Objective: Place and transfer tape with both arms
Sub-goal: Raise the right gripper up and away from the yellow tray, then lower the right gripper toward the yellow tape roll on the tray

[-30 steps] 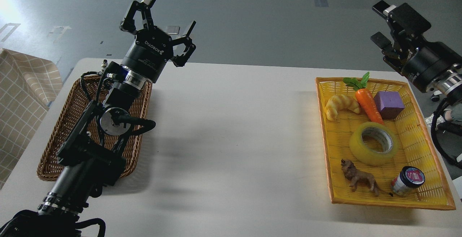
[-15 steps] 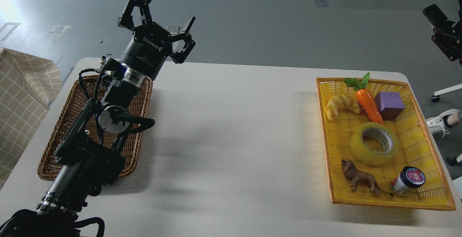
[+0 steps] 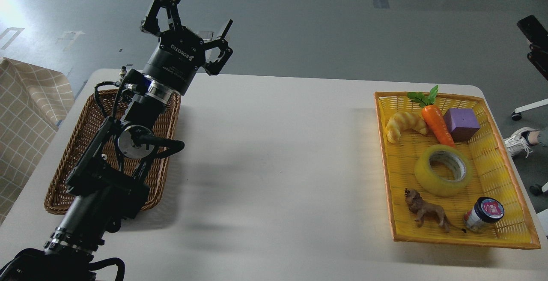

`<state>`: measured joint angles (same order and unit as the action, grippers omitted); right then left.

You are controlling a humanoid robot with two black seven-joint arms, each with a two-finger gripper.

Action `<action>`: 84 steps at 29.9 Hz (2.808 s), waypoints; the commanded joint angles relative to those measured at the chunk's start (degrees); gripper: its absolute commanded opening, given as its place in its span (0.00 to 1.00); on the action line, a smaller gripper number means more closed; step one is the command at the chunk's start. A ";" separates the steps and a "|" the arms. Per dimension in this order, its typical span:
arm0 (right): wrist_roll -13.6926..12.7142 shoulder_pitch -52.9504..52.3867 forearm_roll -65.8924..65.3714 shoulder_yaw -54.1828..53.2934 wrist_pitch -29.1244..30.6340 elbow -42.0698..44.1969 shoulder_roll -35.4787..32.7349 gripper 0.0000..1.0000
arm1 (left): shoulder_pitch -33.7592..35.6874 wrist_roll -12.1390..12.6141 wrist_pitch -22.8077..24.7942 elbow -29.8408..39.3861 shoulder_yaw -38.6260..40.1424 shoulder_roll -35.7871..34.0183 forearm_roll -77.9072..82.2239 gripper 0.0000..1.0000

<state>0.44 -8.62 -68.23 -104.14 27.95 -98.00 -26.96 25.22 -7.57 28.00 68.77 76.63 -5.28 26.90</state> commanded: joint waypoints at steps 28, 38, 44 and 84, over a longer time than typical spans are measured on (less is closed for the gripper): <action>-2.29 5.72 -41.54 15.63 0.05 6.58 -7.14 0.98 | -1.66 -0.07 0.00 0.84 0.09 0.09 0.00 0.99; -2.55 5.89 -48.13 15.90 0.05 11.95 -5.56 0.98 | -1.66 -0.07 0.00 0.84 0.10 0.18 -0.09 0.99; -3.43 7.56 -50.50 16.07 0.05 12.04 -3.54 0.97 | -1.66 -0.07 0.00 1.01 0.01 0.27 -0.09 0.99; -4.31 5.37 -56.77 25.74 0.05 16.43 -3.80 0.98 | -2.01 -0.16 0.00 1.45 0.27 0.18 -0.18 0.99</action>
<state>-3.85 -3.06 -124.95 -79.08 28.00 -82.04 -31.07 23.27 -7.72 28.00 70.23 76.82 -5.10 26.81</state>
